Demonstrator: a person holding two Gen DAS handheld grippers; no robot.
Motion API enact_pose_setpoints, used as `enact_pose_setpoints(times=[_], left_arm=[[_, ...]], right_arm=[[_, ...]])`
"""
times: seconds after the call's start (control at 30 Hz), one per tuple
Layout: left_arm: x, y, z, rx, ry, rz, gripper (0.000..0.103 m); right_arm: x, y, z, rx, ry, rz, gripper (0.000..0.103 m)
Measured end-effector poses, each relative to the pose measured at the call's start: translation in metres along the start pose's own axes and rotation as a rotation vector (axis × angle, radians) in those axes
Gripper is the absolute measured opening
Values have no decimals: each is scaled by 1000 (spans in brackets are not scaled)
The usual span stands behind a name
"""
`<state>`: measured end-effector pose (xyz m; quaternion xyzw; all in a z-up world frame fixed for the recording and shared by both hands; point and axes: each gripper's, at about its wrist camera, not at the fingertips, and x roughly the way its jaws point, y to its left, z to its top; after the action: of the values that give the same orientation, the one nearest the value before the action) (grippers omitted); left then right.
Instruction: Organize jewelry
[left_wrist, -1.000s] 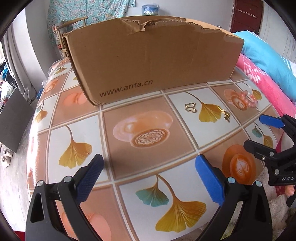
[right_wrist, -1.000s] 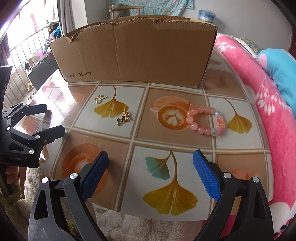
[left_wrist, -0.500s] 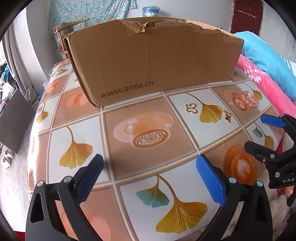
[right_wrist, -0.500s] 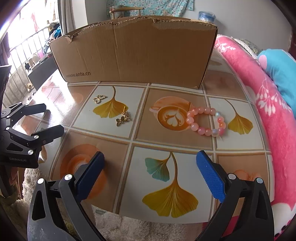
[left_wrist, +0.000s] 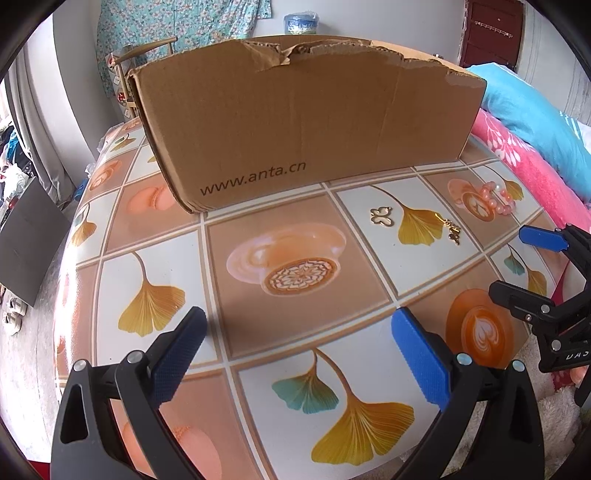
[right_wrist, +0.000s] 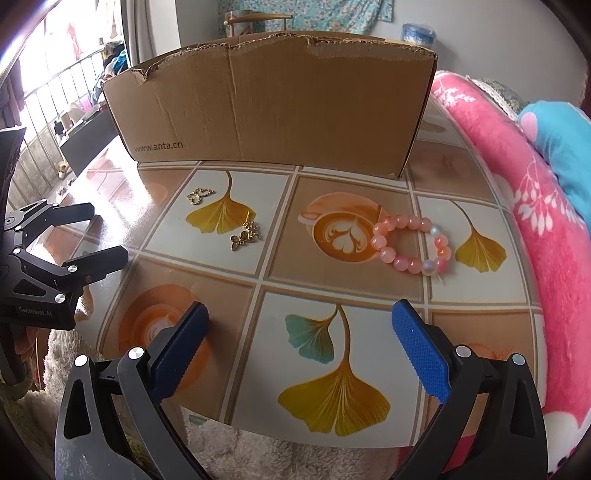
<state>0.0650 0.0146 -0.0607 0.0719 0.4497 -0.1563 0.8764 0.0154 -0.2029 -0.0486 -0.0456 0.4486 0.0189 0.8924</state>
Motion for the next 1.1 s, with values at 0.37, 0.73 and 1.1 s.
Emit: enact_pose_setpoints(times=[0.37,0.73,1.1], left_arm=[[-2,1,-3,-2,-23,0,99],[-1,2,1,-9,16,5,99],[-1,2,-1,4,7,-5,99]], right_arm=[[4,-2,6,19,28,-15,95],[7,-3,9,23,42,-19,95],[8,-10,11,2,51,17,95]])
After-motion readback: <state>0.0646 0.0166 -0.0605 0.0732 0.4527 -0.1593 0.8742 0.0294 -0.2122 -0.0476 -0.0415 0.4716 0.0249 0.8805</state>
